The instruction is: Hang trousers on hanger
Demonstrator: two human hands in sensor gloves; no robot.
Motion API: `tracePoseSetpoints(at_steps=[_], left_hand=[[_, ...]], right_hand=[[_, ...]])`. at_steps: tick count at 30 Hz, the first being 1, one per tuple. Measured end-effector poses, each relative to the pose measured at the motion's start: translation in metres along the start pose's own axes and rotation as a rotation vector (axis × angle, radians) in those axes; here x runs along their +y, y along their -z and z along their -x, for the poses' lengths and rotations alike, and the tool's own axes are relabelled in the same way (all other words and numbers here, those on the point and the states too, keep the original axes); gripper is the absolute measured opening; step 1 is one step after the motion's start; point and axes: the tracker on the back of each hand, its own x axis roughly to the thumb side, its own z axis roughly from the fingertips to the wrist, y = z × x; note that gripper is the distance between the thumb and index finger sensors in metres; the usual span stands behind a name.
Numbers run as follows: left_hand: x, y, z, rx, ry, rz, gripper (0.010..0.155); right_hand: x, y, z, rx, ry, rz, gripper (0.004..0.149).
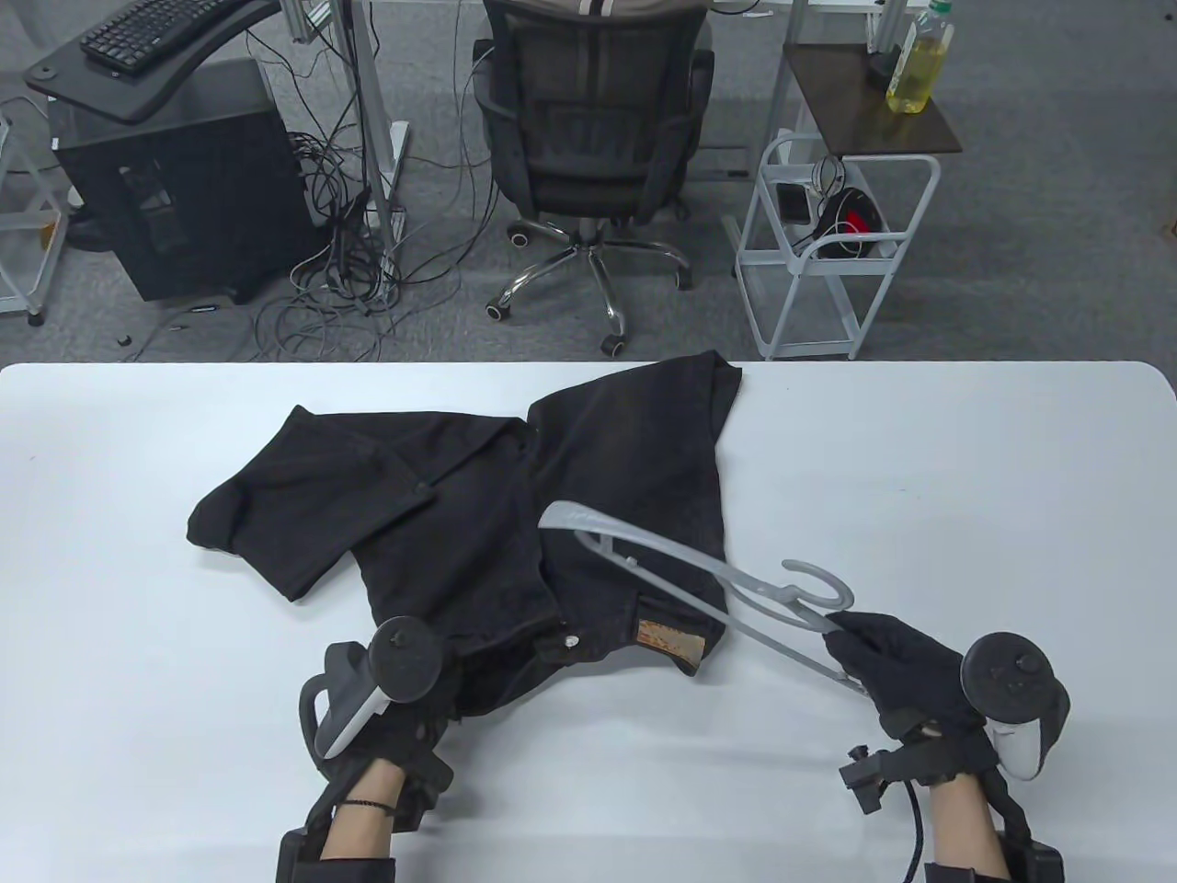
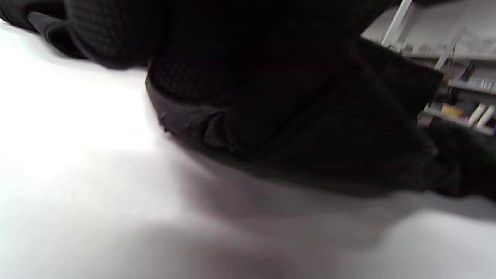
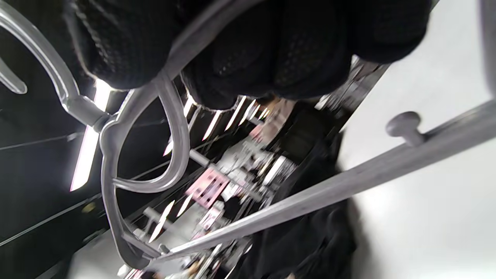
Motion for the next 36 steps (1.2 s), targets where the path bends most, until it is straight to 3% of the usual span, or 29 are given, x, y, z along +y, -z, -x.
tracePoseSetpoints(at_steps=[6,12,19,25,33,36], left_hand=[[0.015,-0.009,-0.002,-0.031,-0.034,-0.189,0.044],[0.025,-0.019,-0.018,-0.153,-0.026,-0.283,0.044],[0.026,-0.031,-0.044,-0.28,0.013,-0.325,0.044],[0.022,-0.039,-0.066,-0.41,-0.056,-0.245,0.044],[0.016,-0.051,-0.096,-0.632,-0.19,0.0,0.044],[0.013,-0.058,-0.107,-0.685,-0.212,0.035,0.045]], right_hand=[[0.023,0.0,-0.016,-0.088,-0.102,-0.162,0.048],[0.05,-0.009,-0.045,-0.217,-0.359,-0.094,0.045],[0.096,-0.029,-0.078,-0.457,-0.601,-0.11,0.045],[0.115,-0.036,-0.085,-0.496,-0.687,-0.124,0.046],[0.13,-0.037,-0.085,-0.516,-0.729,-0.141,0.047],[0.136,-0.038,-0.084,-0.519,-0.733,-0.167,0.046]])
